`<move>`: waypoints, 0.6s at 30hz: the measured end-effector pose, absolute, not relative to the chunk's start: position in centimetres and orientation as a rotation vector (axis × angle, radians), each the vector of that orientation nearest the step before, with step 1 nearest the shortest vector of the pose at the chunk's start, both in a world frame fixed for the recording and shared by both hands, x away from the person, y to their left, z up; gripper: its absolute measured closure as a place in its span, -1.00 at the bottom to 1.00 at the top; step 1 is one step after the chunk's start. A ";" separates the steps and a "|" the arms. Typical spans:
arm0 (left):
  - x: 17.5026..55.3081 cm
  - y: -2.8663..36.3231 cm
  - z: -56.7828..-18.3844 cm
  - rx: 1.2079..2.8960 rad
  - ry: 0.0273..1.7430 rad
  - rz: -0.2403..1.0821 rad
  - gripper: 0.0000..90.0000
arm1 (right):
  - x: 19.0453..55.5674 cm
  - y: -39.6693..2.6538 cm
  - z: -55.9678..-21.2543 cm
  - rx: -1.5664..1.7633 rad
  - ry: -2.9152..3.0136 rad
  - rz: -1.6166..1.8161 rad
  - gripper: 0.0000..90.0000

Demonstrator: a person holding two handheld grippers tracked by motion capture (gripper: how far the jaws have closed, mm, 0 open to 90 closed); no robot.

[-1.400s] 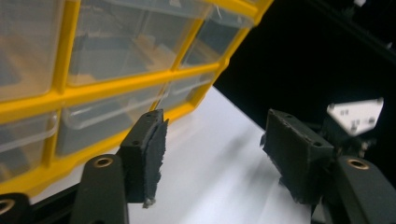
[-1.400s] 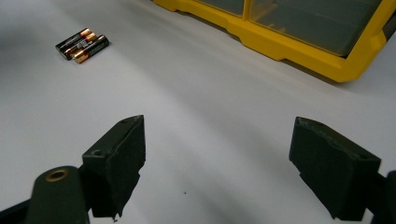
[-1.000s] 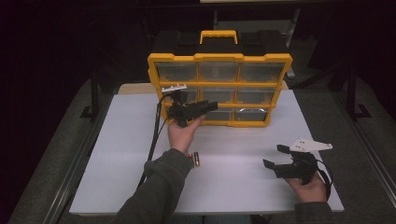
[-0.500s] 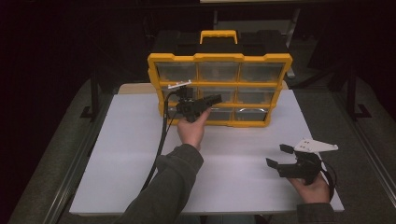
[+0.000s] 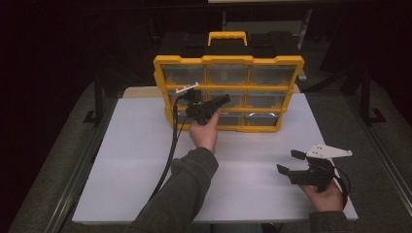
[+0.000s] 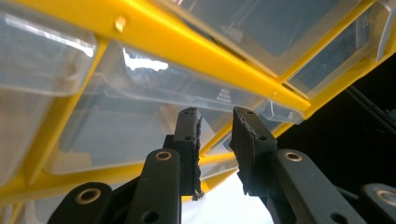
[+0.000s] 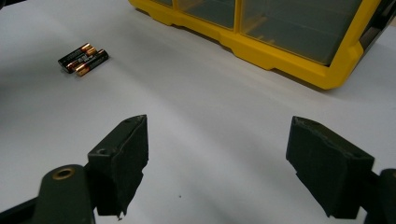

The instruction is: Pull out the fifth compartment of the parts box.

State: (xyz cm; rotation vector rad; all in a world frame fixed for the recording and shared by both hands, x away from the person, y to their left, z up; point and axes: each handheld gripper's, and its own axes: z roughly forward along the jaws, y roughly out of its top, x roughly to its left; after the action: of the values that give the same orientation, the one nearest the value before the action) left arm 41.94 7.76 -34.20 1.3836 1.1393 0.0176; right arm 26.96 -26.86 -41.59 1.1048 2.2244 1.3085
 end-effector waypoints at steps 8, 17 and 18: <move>42.2 7.9 -34.3 1.345 1.164 -0.005 0.63 | 26.8 -26.8 -41.5 1.099 2.222 1.316 -0.56; 42.2 7.5 -34.5 1.313 1.167 -0.030 0.64 | 26.9 -26.6 -41.5 1.093 2.229 1.306 -0.56; 42.2 7.4 -34.5 1.309 1.172 -0.026 0.64 | 26.8 -26.6 -41.5 1.095 2.230 1.305 -0.56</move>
State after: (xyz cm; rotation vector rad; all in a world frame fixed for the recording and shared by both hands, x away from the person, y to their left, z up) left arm 42.17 7.44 -34.54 1.3091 1.1718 -0.0265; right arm 26.82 -26.64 -41.50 1.0953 2.2300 1.3053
